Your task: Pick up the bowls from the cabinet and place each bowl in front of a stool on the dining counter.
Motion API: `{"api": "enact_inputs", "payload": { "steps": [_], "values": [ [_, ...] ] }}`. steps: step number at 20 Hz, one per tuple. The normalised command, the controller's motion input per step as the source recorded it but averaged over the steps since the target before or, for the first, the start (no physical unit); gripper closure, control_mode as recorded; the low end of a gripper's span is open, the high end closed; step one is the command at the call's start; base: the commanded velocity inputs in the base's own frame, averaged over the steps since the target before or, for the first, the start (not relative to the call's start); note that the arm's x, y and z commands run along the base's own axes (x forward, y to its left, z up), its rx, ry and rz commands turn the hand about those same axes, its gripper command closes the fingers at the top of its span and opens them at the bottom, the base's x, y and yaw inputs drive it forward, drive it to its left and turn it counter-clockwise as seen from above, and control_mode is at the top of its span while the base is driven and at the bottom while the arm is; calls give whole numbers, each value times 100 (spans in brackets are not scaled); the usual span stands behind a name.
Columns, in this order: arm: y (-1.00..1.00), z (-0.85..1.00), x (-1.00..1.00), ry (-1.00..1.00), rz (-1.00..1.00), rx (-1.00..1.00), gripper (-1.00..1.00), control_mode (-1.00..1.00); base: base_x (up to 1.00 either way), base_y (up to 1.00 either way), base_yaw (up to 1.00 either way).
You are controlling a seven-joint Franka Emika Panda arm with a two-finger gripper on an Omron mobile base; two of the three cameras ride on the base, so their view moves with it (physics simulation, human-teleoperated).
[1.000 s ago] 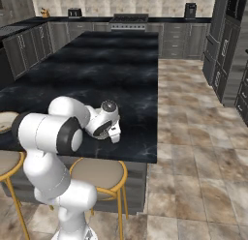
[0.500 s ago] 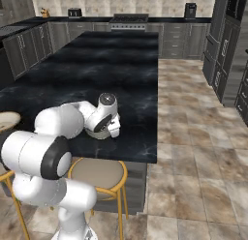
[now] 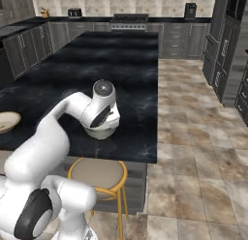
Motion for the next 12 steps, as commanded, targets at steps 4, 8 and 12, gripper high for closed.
{"api": "enact_inputs", "payload": {
  "steps": [4, 8, 12],
  "values": [
    [-16, 94, -100, -13, 7, 0, -100, -100, 0, 0, 0],
    [-15, 91, -100, -10, 5, 0, -100, -100, 0, 0, 0],
    [-21, 67, -100, -14, 1, 0, -100, -100, 0, 0, 0]
  ]
}}
